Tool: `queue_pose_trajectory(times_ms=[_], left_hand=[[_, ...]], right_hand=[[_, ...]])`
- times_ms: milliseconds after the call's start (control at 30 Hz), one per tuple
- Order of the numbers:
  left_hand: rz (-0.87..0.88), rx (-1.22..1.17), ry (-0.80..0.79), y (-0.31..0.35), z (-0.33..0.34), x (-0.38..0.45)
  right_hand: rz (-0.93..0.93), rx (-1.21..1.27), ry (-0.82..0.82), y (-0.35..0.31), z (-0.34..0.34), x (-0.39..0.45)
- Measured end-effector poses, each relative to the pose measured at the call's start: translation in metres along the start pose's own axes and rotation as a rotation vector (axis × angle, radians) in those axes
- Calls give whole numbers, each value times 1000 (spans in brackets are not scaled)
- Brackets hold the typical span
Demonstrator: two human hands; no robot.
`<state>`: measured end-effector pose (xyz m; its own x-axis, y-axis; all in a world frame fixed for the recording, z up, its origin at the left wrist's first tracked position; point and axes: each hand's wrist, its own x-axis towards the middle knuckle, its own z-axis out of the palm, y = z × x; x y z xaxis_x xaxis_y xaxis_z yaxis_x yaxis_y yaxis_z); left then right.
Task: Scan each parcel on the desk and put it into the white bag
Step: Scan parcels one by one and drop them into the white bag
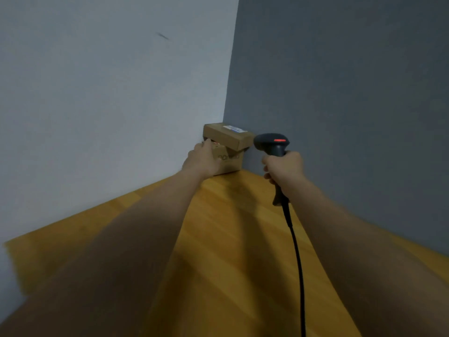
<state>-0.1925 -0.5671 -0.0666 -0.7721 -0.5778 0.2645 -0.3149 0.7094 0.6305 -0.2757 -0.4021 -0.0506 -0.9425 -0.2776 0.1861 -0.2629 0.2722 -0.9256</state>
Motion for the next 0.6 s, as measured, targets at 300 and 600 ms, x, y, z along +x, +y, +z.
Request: queue_pose_trajectory(times_ms=[300,600], left_hand=[[61,160,73,-41,69,85],[166,221,212,-43,75,103]], right_hand=[[38,90,35,27,55,53],[79,67,52,46,66,70]])
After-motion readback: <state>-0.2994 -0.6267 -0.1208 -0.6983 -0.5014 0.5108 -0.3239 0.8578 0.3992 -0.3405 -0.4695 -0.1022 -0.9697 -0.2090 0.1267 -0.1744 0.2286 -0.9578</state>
